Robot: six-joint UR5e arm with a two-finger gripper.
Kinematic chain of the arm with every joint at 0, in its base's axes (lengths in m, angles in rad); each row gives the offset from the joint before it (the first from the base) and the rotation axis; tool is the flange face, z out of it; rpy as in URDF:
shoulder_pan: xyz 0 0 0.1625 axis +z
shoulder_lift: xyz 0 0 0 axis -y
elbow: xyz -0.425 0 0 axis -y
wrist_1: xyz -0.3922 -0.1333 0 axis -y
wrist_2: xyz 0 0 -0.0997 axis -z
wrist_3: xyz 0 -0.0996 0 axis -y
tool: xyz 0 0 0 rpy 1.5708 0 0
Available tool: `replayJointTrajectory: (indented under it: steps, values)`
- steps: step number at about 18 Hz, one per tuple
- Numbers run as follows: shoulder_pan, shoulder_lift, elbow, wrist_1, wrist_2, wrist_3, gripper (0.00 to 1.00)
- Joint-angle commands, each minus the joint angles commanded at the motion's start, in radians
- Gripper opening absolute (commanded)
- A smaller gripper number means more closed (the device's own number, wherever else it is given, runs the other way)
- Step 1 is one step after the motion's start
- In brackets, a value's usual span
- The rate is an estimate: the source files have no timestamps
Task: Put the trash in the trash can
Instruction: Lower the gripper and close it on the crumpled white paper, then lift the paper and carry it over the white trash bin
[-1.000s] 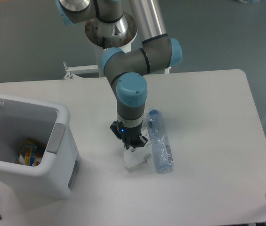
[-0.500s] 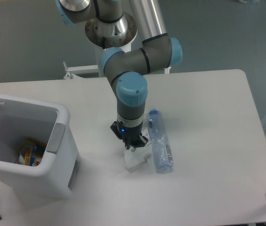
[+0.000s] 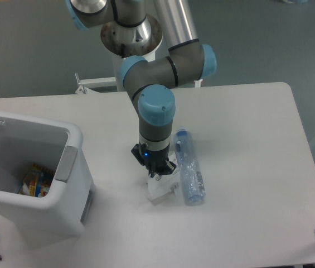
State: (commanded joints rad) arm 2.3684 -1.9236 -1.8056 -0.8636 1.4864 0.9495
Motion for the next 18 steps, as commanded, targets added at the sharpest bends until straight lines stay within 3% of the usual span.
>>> replayJointTrajectory:
  steps: [4, 16, 18]
  values:
    - [0.024, -0.002, 0.058, -0.008, -0.023, -0.012, 0.00]
    - [0.084, 0.017, 0.150, -0.018, -0.156, -0.054, 0.00]
    - [0.084, 0.026, 0.198, -0.020, -0.213, -0.121, 0.00]
